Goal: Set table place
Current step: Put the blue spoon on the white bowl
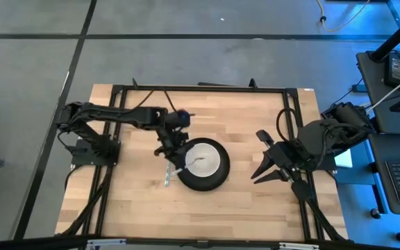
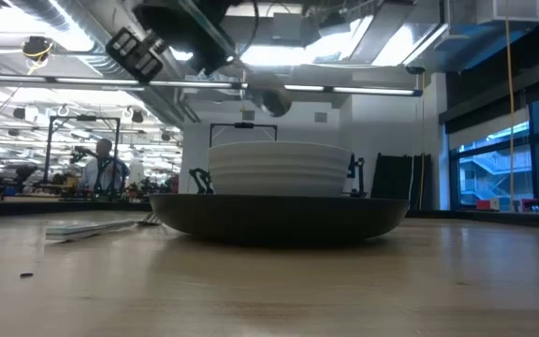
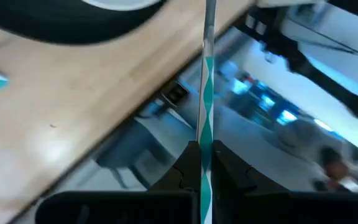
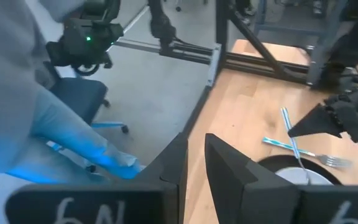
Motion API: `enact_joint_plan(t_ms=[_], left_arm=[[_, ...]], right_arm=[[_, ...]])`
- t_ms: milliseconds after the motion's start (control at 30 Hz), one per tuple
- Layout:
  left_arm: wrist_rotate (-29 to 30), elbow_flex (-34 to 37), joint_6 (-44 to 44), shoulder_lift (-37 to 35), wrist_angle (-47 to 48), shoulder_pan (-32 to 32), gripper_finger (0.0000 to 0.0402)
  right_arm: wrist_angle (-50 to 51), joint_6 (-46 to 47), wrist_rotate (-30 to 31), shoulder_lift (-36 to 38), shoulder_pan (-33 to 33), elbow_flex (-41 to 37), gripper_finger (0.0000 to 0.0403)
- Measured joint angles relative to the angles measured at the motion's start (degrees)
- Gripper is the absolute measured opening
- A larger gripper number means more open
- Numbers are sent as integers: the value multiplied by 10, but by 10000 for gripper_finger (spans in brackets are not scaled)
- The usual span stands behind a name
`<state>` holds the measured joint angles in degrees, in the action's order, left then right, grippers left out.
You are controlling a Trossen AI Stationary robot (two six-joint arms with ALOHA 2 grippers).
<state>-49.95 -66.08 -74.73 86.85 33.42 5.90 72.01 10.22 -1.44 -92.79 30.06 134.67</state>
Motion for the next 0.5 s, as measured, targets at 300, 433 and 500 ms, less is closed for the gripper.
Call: enact_joint_plan(t_ms=[300,433,500], left_arm=[[-173,65,-44,0,-45,95,8],[-233,94,-45,0,-53,116,8],[-241,109,-47,2,-61,127,8]], right_arm=[[18,17,40,0,0,-1,58],[18,15,45,0,0,-1,58],[18,15,56,0,0,-1,58]])
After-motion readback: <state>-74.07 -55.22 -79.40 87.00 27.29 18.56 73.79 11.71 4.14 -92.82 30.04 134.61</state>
